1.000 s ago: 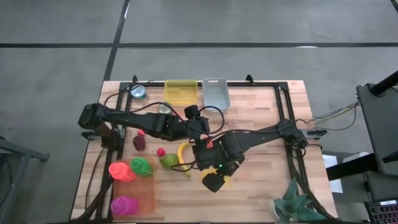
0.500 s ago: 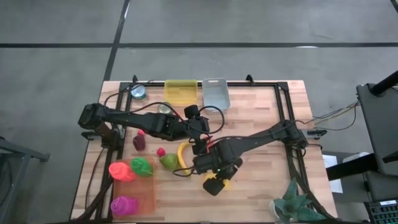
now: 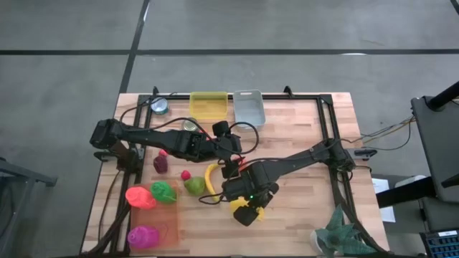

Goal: Pick & Place Food Item
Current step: Put the yellow tumbler into the orange bin

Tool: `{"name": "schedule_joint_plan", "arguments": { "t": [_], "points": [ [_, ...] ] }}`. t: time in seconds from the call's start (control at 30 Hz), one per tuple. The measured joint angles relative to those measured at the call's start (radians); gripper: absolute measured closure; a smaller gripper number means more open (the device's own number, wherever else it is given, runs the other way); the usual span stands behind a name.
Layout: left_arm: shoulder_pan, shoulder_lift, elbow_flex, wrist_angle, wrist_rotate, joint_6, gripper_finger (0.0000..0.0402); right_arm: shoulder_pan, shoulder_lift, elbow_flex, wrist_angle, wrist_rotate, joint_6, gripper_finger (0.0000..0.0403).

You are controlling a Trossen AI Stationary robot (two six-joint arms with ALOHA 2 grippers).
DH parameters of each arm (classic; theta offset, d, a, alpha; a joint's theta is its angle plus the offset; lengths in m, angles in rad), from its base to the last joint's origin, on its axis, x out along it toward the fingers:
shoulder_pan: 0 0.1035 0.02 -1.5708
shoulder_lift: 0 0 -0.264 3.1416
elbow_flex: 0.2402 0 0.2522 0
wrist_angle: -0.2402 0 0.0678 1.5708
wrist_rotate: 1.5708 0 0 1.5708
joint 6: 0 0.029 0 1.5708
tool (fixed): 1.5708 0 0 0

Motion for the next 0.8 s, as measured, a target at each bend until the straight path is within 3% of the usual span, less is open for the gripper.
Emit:
{"name": "schedule_joint_plan", "arguments": {
  "t": [0.33,0.8],
  "points": [
    [0.000,0.000,0.000,0.000,0.000,0.000,0.0059,-0.002,-0.009,0.002,-0.087,-0.210,0.101,0.0179],
    [0.000,0.000,0.000,0.000,0.000,0.000,0.0059,-0.014,-0.011,0.002,-0.086,-0.201,0.087,0.0179]
  ]
}}
